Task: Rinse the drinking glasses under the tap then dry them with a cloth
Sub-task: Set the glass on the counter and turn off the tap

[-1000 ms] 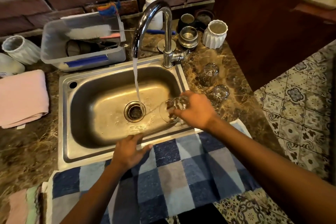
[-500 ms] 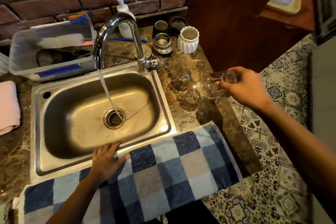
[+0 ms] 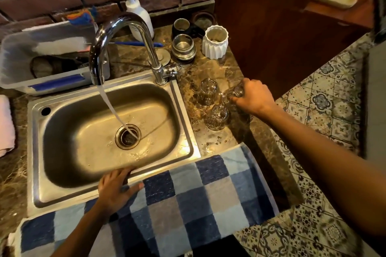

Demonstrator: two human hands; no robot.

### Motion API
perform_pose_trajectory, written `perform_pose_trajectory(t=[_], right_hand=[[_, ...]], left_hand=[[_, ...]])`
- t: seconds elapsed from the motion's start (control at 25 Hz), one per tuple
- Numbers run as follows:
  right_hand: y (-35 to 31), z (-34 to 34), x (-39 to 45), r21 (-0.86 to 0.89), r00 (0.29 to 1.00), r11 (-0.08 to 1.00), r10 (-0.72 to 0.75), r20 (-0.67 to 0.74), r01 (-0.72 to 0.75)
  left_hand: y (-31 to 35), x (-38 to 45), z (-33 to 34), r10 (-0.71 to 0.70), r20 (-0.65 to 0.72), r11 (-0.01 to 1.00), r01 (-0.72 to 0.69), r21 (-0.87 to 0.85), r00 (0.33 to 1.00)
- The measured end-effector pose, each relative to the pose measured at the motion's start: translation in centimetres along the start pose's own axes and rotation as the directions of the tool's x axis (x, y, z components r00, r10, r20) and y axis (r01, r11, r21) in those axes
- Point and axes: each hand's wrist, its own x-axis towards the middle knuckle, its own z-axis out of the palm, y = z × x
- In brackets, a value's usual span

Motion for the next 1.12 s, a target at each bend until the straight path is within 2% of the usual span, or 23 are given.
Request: perform_pose_trajectory(t=[0.2, 0.36, 0.56, 0.84, 1.04, 1.12], right_hand=[[-0.2, 1.4, 0.9, -0.048, 0.999, 0.998, 0.028, 0.032, -0.027], [-0.2, 2.0, 1.3, -0.06, 0.999, 0.998, 0.028, 0.03, -0.026], [-0.3, 2.5, 1.4, -0.07, 0.999, 0.997, 0.024, 0.021, -0.023], [-0.2, 3.0, 1.2, -0.044, 0.998, 0.997, 0.06, 0.01, -0.059], [-0.3, 2.0, 1.2, 0.06, 0.986, 0.992, 0.098, 0.132, -0.107], [-1.1, 1.1, 0.6, 0.007, 0.996, 0.998, 0.067, 0.056, -0.068]], left_hand=[[0.0, 0.0, -0.1, -0.021, 0.031, 1.0, 0.021, -0.017, 0.999], [0.0, 0.0, -0.1, -0.03, 0.057, 0.993, 0.036, -0.112, 0.998], [-0.1, 0.0, 0.0, -0.025, 0.016, 1.0, 0.025, -0.011, 1.0], [0.4, -0.1, -0.4, -0.023, 0.03, 1.0, 0.024, -0.008, 0.999], [0.3, -0.1, -0.4, -0.046, 0.059, 0.999, 0.047, -0.02, 0.997], [0.2, 0.0, -0.5, -0.046, 0.046, 0.999, 0.046, -0.002, 0.998]])
